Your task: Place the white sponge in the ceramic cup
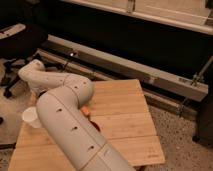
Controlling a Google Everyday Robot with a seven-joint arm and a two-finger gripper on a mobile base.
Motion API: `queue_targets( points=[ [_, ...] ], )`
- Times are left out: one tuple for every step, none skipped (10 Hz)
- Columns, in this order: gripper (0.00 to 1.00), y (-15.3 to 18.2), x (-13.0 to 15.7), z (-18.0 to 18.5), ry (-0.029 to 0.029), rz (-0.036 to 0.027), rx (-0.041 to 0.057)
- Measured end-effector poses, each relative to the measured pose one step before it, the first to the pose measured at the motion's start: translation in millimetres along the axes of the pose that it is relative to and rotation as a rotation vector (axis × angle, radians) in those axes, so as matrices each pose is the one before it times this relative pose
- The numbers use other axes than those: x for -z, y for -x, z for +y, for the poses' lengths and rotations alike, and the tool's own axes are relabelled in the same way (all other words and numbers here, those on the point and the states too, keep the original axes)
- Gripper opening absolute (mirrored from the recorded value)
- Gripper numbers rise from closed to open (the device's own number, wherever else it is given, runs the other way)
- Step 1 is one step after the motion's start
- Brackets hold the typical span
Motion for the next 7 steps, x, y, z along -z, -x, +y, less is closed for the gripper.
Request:
queue_targets(
  points=[
    [0.61,-0.45,-3.09,1.54,0.00249,0.00582,0.00045],
    [0.61,0.11,-2.35,0.7,-0.00214,0.00469,0.0022],
    [0.61,0.64,-1.07,0.17,-0.00175,0.00147,0.00085],
    [0.61,0.17,-1.53,-1.0,-0.00326,0.00276,-0.0005],
    [0.61,0.02,-0.98,-0.68,-0.00203,0.00176,-0.00074],
    [0.61,0.09,-1.23,0.11,-0.00151,0.0026,-0.00014],
    [0.61,0.04,-1.19,0.26,-0.00243,0.00307,0.00054]
  ],
)
